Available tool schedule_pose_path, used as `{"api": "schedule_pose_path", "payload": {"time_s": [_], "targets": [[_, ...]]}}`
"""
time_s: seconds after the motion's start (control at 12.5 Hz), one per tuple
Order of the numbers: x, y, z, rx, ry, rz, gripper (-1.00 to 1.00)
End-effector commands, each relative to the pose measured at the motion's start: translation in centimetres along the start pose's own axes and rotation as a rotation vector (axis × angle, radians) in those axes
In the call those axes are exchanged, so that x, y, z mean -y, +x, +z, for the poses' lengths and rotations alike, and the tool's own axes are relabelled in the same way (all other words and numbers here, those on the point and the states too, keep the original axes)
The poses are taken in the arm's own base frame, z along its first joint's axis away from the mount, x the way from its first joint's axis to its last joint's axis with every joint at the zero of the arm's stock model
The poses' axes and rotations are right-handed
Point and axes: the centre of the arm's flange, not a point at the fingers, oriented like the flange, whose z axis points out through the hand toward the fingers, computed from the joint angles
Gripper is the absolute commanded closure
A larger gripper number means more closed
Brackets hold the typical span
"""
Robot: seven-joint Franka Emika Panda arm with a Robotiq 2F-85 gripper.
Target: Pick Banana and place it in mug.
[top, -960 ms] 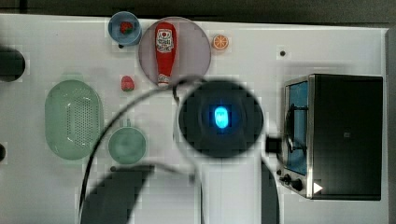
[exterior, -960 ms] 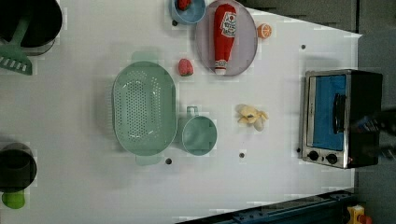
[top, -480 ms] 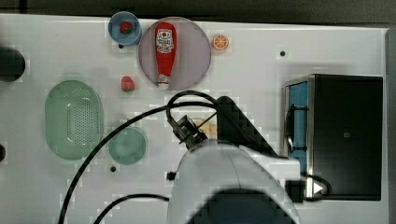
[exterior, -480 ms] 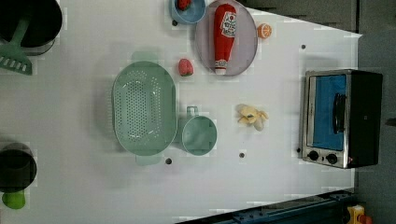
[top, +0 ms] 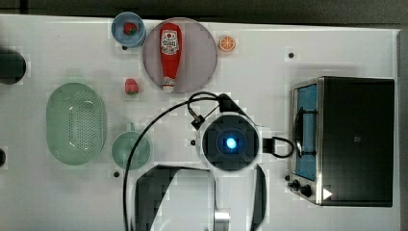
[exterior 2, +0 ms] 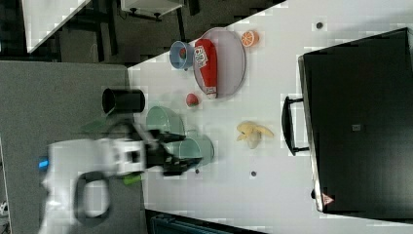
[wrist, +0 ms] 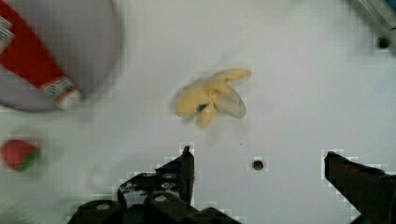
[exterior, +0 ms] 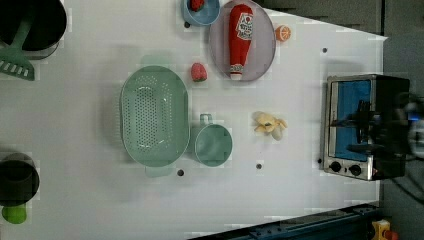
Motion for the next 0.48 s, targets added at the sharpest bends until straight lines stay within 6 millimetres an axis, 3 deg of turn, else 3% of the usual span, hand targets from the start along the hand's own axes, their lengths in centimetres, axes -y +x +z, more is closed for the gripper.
{"api": "schedule_pose_path", "payload": {"time_s": [0.08, 0.48], "targets": [[-0.9, -0.4, 4.8, 0.01, 0.004, -0.087, -1.0], [-1.6, 1.0, 12.4, 0.037, -0.01, -0.433, -1.0]]}}
